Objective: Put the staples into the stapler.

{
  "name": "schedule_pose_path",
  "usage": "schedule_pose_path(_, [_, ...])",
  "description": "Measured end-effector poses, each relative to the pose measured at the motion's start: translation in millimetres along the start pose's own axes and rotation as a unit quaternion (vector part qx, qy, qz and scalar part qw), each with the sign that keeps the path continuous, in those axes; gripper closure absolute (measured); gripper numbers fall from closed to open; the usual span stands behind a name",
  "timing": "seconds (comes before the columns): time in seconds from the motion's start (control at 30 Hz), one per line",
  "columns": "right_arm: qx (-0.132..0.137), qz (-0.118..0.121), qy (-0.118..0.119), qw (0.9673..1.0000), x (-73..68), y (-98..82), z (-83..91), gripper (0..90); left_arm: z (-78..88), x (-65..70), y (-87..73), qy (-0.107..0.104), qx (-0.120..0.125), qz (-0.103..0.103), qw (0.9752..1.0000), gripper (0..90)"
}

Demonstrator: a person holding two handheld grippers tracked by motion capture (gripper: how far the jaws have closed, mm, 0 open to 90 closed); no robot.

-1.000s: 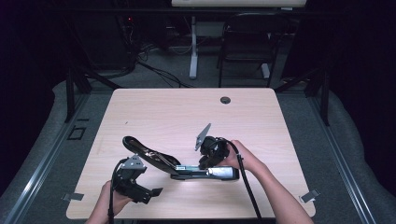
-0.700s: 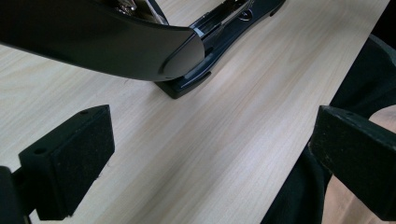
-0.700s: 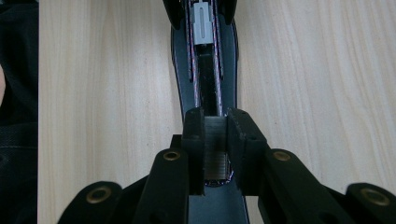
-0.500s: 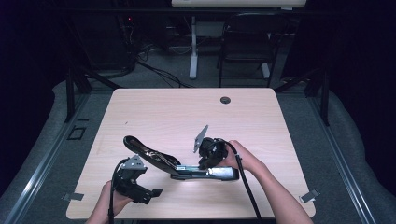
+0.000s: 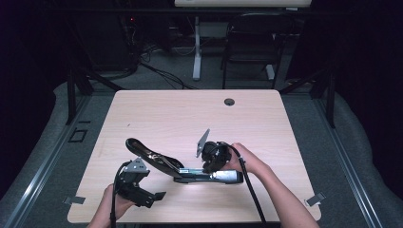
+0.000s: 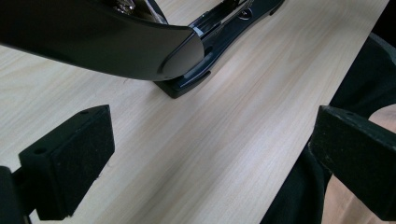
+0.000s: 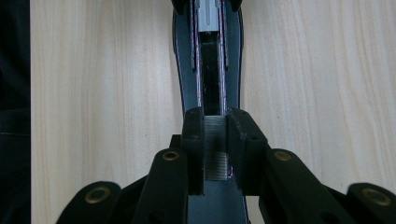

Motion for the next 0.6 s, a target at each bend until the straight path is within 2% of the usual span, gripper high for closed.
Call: schedule_pose_path(0.6, [-0.011,0.012,-0.007,0.9998,-0.8,1.0,-0.8,76.8,-0.3,-0.4,-0.2,0.001,0.000,0.001,1.0000,0.0])
Point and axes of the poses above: each handheld gripper's, and its own axes: z roughly backward along the jaws, y roughly out of its top, x roughly to its right, the point moved 8 cm from there along -z, roughly forward along the jaws, and after that the axes turned 15 degrees about x, right-handed, at the moved point
